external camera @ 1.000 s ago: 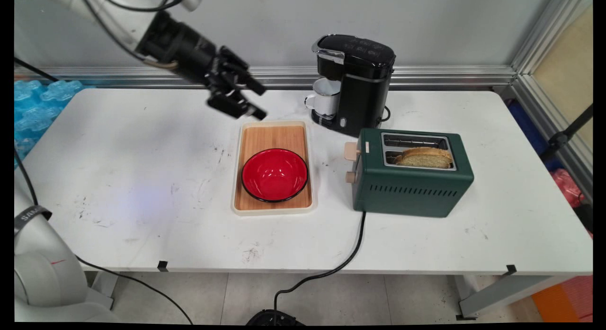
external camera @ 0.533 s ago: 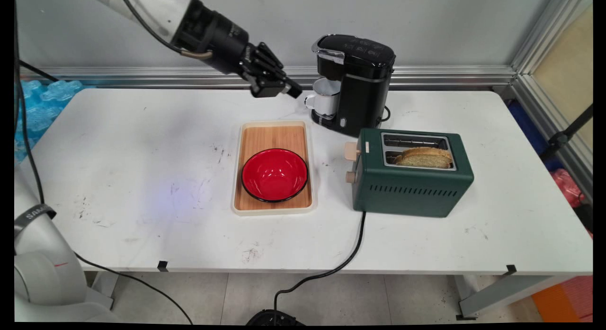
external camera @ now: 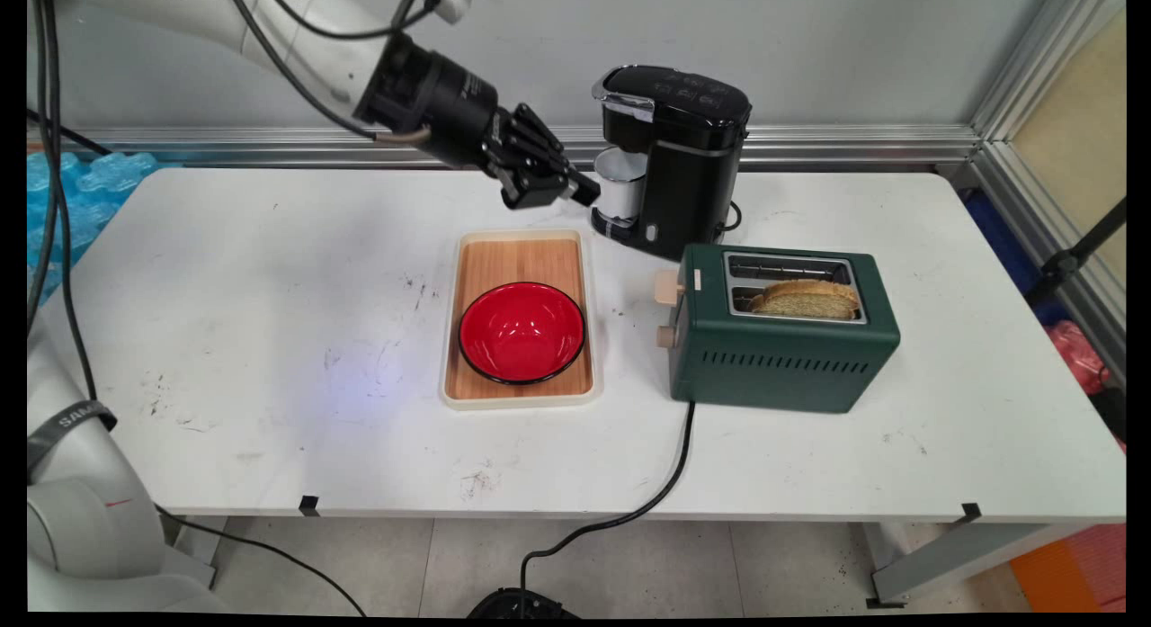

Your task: Press the toaster switch

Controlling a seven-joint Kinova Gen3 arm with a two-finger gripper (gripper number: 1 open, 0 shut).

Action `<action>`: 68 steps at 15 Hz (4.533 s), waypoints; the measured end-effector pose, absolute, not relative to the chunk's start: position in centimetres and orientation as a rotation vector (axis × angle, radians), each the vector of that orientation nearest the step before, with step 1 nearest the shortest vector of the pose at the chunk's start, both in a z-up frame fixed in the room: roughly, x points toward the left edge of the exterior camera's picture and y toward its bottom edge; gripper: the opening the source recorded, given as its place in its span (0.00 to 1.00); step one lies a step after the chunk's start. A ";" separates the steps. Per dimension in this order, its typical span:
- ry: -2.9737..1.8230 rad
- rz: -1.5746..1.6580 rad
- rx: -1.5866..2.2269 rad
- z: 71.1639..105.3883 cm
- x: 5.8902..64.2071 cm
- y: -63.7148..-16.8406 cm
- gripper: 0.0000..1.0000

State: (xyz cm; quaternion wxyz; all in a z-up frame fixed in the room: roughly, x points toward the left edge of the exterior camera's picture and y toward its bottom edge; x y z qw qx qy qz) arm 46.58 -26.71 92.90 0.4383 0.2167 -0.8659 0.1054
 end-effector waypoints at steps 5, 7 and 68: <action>-2.143 0.258 0.521 90.8 46.0 -26.2 0.00; -2.140 0.257 0.518 89.9 45.7 -26.1 0.00; -2.132 0.224 0.554 79.0 39.2 -29.7 0.00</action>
